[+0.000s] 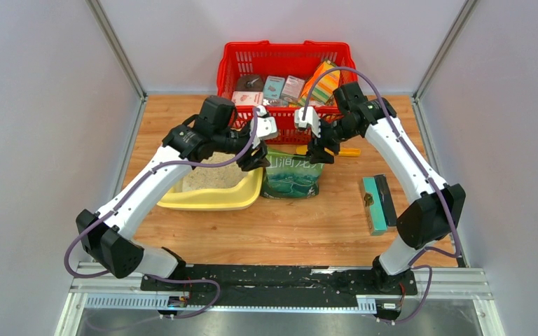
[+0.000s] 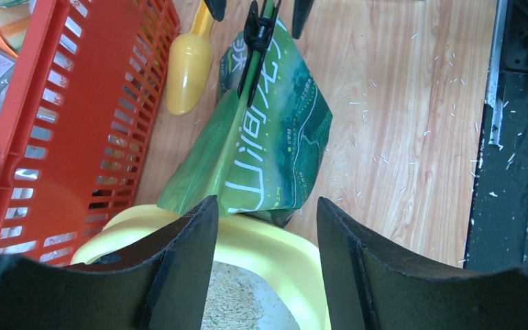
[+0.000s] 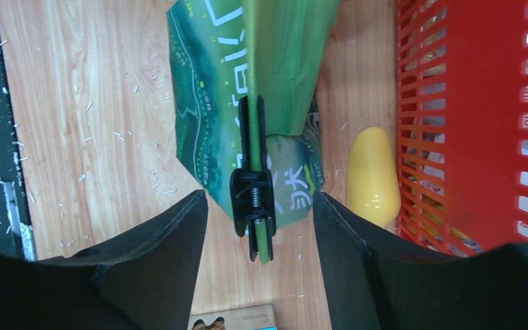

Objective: Fill the litter box with clean litter

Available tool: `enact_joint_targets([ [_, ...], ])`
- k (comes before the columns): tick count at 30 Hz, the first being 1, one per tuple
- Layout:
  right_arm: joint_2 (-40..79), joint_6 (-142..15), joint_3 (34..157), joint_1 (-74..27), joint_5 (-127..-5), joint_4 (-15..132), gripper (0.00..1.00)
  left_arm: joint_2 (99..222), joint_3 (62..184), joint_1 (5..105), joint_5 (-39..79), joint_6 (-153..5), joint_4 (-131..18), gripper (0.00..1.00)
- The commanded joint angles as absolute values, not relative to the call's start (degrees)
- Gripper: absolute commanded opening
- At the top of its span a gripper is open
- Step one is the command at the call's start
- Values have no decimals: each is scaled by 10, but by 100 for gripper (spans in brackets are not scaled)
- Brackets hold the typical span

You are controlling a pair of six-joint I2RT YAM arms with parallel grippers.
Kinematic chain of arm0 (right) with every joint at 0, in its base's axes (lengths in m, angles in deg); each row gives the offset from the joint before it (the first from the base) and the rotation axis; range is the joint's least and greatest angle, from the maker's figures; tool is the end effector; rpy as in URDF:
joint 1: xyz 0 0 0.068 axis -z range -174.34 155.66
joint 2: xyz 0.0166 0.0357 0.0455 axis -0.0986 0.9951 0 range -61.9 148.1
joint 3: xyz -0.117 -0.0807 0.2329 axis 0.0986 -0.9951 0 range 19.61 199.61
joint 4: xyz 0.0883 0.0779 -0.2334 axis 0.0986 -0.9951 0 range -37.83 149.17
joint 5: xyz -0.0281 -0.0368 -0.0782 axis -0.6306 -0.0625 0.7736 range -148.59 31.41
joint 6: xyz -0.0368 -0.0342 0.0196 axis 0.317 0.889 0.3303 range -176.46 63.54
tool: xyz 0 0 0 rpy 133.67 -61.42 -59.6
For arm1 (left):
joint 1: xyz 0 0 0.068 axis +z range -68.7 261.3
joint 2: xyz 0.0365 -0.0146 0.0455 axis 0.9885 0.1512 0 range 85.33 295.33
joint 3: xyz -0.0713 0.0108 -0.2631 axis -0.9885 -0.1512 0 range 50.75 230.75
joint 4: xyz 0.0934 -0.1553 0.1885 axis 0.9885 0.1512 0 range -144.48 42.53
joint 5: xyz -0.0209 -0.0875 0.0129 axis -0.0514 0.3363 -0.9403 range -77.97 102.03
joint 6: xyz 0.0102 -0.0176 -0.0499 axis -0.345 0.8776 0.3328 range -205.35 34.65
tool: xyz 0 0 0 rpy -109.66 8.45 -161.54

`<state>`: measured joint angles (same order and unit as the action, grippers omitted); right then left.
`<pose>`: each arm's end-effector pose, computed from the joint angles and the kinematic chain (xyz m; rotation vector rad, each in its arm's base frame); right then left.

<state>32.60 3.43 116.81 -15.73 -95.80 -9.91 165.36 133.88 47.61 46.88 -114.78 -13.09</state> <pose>0.2934 0.1381 0.3544 -1.7475 1.7678 0.6171 0.2355 -0.1815 0.3828 1.4146 1.6731 -0.7186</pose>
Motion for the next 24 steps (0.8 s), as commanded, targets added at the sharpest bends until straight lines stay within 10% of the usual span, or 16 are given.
enact_joint_targets([
  [1, 314, 24, 1165, -164, -941, -54, 59, 1632, 1336, 477, 470, -1136, -135, 63],
  [6, 313, 32, 1158, -171, -930, -57, 53, 1630, 1335, 477, 469, -1136, -133, 63],
  [18, 310, 26, 1189, -177, -919, -82, 0, 1630, 1328, 477, 465, -1139, -133, 62],
  [24, 261, -2, 1241, -175, -925, -101, 0, 1626, 1324, 477, 464, -1144, -132, 63],
])
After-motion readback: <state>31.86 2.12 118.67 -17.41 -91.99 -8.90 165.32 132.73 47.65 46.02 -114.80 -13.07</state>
